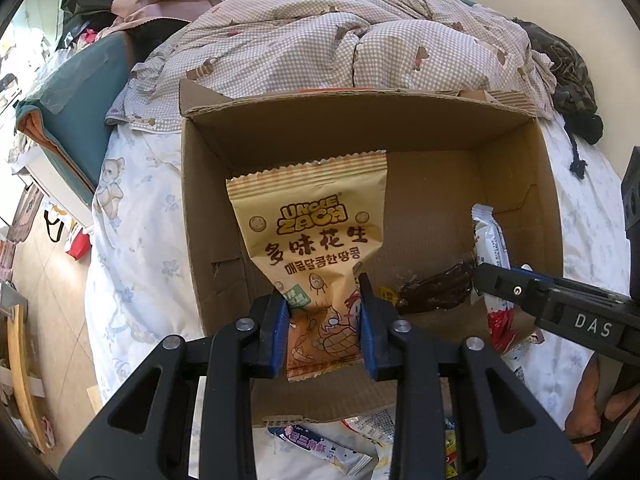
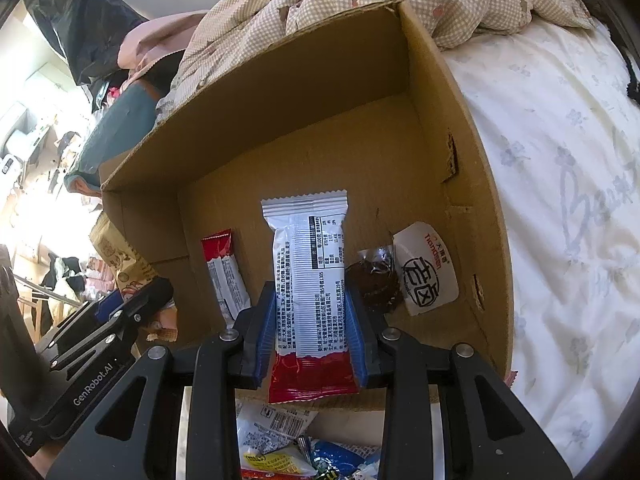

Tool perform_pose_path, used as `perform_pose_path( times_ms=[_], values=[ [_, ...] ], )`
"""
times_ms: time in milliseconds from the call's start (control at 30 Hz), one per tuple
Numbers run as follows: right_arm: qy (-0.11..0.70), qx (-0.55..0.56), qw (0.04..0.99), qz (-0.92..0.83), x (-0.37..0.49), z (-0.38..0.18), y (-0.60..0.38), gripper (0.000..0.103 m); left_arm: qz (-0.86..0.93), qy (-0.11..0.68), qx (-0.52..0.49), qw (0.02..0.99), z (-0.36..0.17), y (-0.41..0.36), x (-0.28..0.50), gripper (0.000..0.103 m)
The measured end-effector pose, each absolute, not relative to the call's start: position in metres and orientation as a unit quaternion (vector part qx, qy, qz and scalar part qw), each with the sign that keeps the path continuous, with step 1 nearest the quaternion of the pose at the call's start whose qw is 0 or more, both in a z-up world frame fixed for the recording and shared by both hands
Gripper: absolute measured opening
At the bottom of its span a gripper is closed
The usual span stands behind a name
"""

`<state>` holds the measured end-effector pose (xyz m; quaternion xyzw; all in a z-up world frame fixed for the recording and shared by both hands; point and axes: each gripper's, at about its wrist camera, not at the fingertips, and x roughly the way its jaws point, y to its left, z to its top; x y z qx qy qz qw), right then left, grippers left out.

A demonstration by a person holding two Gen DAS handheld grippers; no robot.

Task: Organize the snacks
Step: 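Carry both snacks over the box and open both tools to release them inside, then move both open tools back over the remaining snack pile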

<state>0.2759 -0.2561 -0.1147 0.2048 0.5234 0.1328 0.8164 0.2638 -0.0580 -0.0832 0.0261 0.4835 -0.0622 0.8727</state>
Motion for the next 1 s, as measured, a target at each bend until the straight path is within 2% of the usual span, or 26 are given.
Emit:
perform_pose_path(
  times_ms=[400, 433, 467, 500, 533, 567, 633, 700, 1000],
  values=[
    [0.527, 0.207, 0.813, 0.135, 0.278, -0.117, -0.254, 0.036, -0.055, 0.489, 0.028, 0.87, -0.084, -0.057, 0.264, 0.028],
    [0.527, 0.207, 0.813, 0.135, 0.278, -0.117, -0.254, 0.036, -0.058, 0.491, 0.024, 0.869, -0.084, -0.056, 0.264, 0.033],
    [0.526, 0.207, 0.813, 0.137, 0.278, -0.117, -0.253, 0.037, -0.06, 0.492, 0.018, 0.868, -0.084, -0.055, 0.264, 0.045],
    [0.526, 0.206, 0.813, 0.138, 0.278, -0.116, -0.253, 0.039, -0.062, 0.492, 0.013, 0.868, -0.083, -0.054, 0.264, 0.053],
    [0.526, 0.208, 0.813, 0.138, 0.278, -0.116, -0.254, 0.046, -0.061, 0.49, 0.009, 0.87, -0.082, -0.053, 0.263, 0.067],
    [0.524, 0.21, 0.814, 0.137, 0.278, -0.115, -0.255, 0.05, -0.059, 0.484, 0.006, 0.873, -0.08, -0.052, 0.262, 0.078],
    [0.515, 0.212, 0.82, 0.132, 0.276, -0.111, -0.257, 0.066, -0.059, 0.476, 0.005, 0.878, -0.076, -0.051, 0.26, 0.085],
    [0.508, 0.208, 0.827, 0.125, 0.274, -0.107, -0.259, 0.073, -0.06, 0.471, 0.005, 0.88, -0.073, -0.05, 0.259, 0.085],
    [0.482, 0.199, 0.843, 0.126, 0.26, -0.084, -0.26, 0.073, -0.047, 0.445, -0.022, 0.894, -0.055, -0.033, 0.243, 0.085]
  ],
)
